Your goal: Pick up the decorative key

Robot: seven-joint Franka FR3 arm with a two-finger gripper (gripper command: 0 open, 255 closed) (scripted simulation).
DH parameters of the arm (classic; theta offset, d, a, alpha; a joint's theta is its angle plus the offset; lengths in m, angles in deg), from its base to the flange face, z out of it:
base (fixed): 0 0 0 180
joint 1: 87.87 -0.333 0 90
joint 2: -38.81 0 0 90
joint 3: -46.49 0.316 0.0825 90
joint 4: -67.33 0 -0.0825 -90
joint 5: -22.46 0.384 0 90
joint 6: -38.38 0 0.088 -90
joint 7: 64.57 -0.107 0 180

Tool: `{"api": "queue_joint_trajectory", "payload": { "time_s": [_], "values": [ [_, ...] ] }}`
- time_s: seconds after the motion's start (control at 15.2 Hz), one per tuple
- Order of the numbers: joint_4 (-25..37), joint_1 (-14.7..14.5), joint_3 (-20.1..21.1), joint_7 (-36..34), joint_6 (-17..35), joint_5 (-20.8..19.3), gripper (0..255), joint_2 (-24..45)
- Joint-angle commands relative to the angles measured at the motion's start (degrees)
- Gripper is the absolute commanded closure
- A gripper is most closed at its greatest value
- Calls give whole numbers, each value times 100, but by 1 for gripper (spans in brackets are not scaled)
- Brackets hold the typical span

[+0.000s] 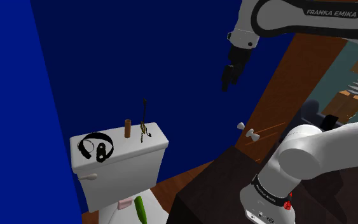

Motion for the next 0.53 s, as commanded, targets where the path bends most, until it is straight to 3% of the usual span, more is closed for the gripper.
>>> {"api": "queue_joint_trajectory", "payload": {
  "time_s": [0.0,0.46],
  "values": [
    [0,0,0,0,0,0,0,0],
    [-608,-27,441,-950,1558,283,0,671]
  ]
}}
